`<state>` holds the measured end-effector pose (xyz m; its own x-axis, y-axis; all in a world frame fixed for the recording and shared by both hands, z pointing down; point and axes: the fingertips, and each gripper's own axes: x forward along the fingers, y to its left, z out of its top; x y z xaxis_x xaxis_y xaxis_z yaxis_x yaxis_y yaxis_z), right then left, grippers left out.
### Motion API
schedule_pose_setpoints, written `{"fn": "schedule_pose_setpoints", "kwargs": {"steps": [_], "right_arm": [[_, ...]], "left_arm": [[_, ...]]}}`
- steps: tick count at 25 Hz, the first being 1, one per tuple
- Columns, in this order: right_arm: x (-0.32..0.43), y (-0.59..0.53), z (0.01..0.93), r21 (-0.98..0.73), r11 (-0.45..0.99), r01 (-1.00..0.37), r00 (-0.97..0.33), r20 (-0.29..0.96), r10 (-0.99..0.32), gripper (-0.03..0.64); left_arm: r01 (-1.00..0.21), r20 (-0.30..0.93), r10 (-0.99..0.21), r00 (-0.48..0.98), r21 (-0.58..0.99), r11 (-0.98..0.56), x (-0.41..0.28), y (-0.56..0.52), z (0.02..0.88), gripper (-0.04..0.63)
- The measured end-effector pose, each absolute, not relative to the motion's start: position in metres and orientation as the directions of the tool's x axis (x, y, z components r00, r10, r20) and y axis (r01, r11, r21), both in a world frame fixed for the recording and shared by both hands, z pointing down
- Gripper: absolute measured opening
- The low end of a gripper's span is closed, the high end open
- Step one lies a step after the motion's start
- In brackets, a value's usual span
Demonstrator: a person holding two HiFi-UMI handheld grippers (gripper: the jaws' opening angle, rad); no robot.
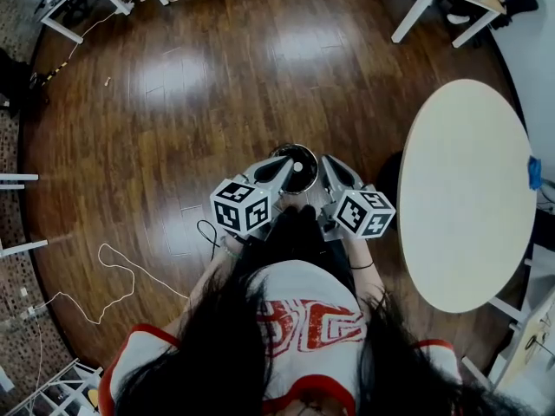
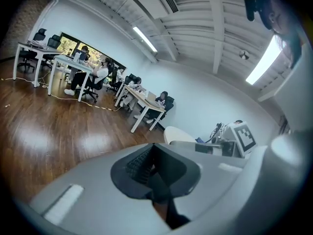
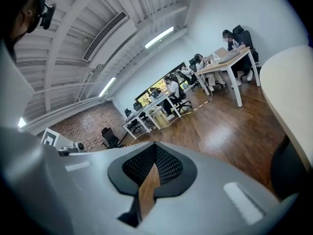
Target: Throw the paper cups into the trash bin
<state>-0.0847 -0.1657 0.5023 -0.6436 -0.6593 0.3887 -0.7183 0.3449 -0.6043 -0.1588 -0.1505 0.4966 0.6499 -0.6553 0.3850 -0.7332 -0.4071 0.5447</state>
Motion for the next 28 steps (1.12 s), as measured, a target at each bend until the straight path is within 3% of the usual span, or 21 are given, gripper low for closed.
{"fn": "schedule_pose_setpoints", "kwargs": {"steps": [28], "right_arm": [[-0.051, -0.162, 0.469, -0.569, 0.298, -0.766, -0.550, 0.339, -0.763, 0.000]], "left_arm": [[-0.686, 0.357, -0.607, 0.710, 0.547, -0.481, -0.140, -0.151, 0.485, 0.000]]}}
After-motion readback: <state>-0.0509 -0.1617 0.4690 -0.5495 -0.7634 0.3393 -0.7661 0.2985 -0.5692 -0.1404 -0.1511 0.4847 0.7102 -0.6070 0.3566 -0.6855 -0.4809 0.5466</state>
